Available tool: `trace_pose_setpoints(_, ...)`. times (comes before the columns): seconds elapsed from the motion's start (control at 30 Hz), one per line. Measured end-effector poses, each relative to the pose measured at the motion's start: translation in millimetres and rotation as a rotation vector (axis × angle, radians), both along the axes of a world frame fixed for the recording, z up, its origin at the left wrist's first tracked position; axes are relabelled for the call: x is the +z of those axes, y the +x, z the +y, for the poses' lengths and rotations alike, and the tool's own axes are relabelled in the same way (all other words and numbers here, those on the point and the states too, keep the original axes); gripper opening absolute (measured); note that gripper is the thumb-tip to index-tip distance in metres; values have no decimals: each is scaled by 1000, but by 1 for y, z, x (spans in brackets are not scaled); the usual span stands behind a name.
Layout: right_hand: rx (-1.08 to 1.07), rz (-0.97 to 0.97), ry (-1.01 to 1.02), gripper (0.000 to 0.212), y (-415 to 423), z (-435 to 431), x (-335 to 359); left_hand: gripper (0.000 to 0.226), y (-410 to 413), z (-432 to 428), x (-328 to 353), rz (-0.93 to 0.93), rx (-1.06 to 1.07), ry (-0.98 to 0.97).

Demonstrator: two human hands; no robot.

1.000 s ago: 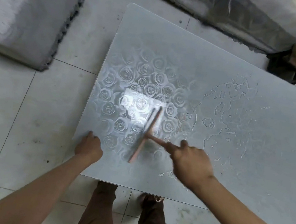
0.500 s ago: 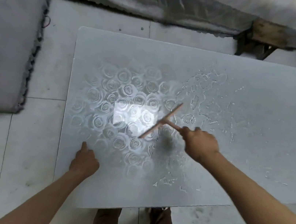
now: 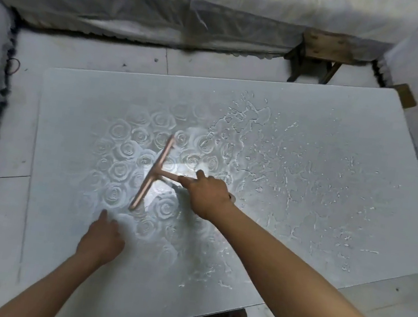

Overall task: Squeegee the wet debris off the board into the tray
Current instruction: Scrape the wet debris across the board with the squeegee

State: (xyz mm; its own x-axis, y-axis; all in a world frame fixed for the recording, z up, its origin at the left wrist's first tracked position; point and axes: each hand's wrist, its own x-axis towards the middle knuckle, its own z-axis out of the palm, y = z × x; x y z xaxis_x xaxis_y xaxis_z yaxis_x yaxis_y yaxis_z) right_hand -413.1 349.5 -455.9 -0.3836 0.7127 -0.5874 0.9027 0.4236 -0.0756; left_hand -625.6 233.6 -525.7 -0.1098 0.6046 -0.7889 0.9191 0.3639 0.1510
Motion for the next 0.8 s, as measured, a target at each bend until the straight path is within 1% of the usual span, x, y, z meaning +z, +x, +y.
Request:
trace_pose_setpoints(0.1, 4, -10, -5, 52, 30, 18, -5, 43, 25, 16, 4, 18, 27, -17)
trace_pose_setpoints(0.2, 3, -20, -10, 57, 76, 24, -1, 50, 57, 35, 6, 58, 43, -31)
trace_pose_setpoints(0.27, 47, 9, -35, 63, 104, 26, 10, 48, 75, 45, 9, 70, 50, -32)
trace_pose_setpoints(0.3, 88, 36, -26, 65, 133, 35, 12, 46, 101, 54, 2, 89, 72, -25)
trace_pose_setpoints(0.33, 100, 50, -13, 66, 143, 40, 20, 45, 106, 59, 2, 89, 81, -31)
trace_pose_setpoints(0.37, 95, 58, 18, 64, 148, 50, 30, 47, 108, 63, 4, 82, 91, -24)
trace_pose_setpoints(0.43, 70, 99, 56, 53, 171, 83, 38, 50, 127, 70, 0, 87, 108, -26)
trace_pose_setpoints(0.5, -38, 155, -13, 35, 199, 130, 35, 54, 156, 80, -10, 96, 132, -28)
trace_pose_setpoints(0.53, -119, 199, -61, 30, 206, 154, 33, 56, 164, 85, -13, 101, 135, -20)
trace_pose_setpoints(0.6, -240, 280, -122, 27, 212, 197, 28, 59, 176, 99, -25, 111, 167, 15)
trace_pose_setpoints(0.63, -258, 298, -117, 29, 209, 215, 25, 59, 178, 109, -28, 117, 183, 41)
trace_pose_setpoints(0.73, -269, 333, -102, 31, 190, 253, 12, 59, 173, 135, -37, 178, 148, 99)
trace_pose_setpoints(0.8, -250, 309, -65, 22, 169, 268, 3, 60, 167, 153, -41, 220, 96, 116)
